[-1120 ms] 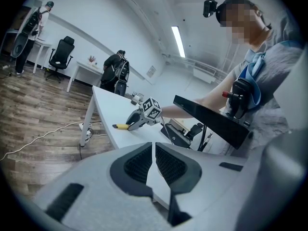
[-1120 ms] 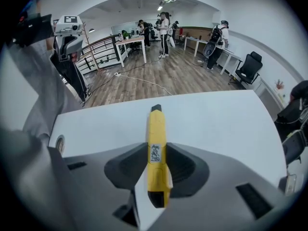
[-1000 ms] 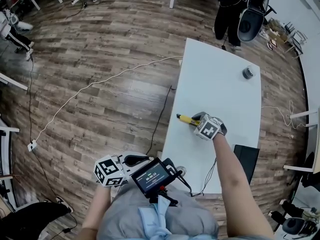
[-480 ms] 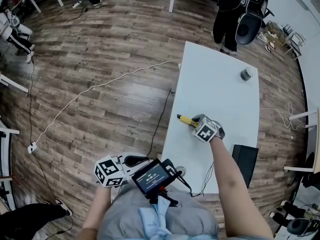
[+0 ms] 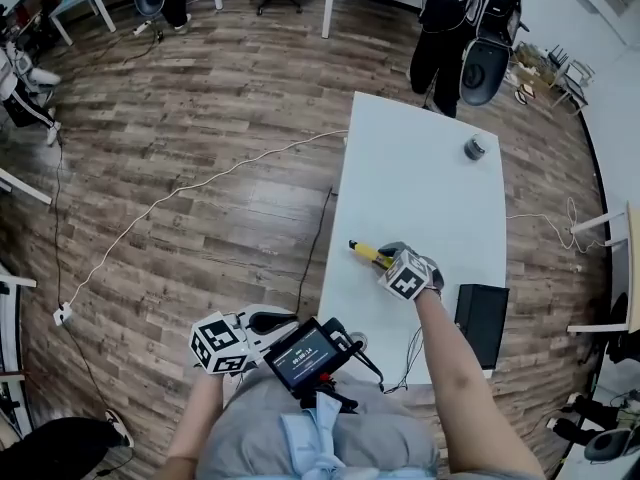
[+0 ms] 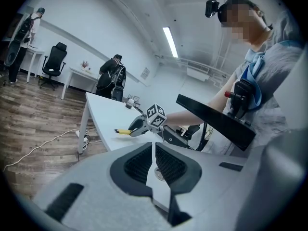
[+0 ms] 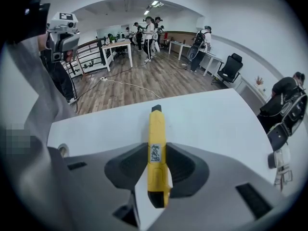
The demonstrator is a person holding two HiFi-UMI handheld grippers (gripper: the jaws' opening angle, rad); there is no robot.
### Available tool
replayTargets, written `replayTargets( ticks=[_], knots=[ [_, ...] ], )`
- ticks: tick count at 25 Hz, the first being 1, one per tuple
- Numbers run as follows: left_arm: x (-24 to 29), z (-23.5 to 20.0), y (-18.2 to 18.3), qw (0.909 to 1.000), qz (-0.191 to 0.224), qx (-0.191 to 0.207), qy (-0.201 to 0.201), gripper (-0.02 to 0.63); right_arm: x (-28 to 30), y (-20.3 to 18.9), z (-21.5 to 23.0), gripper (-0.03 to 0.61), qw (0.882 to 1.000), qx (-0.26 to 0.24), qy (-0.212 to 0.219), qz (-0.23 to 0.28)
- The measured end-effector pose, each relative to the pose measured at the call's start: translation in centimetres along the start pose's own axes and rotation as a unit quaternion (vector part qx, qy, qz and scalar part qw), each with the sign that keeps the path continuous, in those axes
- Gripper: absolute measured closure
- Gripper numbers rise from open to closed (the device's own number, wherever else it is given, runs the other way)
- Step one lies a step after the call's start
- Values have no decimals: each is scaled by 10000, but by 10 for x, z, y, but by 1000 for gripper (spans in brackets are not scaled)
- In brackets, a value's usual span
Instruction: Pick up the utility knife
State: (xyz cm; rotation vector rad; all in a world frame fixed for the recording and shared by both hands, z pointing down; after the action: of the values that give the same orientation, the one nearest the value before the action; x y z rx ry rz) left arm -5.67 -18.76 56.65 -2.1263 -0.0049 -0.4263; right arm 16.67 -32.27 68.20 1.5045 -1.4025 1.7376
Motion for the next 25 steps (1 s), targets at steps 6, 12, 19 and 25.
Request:
replayTargets(
  ticks=[6,12,19,25],
  knots=[
    [6,4,7,9997,-2,184,-150,595,-29,2,-20,451,9986,345,-189,364],
    [12,13,11,9987,-31,364,-344,595,-60,1,-45,451,9937,724,-430,733],
    [16,25,10,9969,-192,527,-544,595,-91,-3,-79,451,9817,1342,-684,1168],
    [17,29,9,9955,-298,628,-637,595,-119,-2,-93,451,9664,1783,-959,1583]
  ],
)
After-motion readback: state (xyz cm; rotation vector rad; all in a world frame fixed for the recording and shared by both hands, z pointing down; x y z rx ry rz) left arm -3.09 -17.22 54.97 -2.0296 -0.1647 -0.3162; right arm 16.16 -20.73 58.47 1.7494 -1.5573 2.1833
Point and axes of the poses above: the fingertips, and each gripper's own axes: x forward along the fingers, z to its right, y out of its top, the point moved 3 cm from there along -x, backward along the fingers
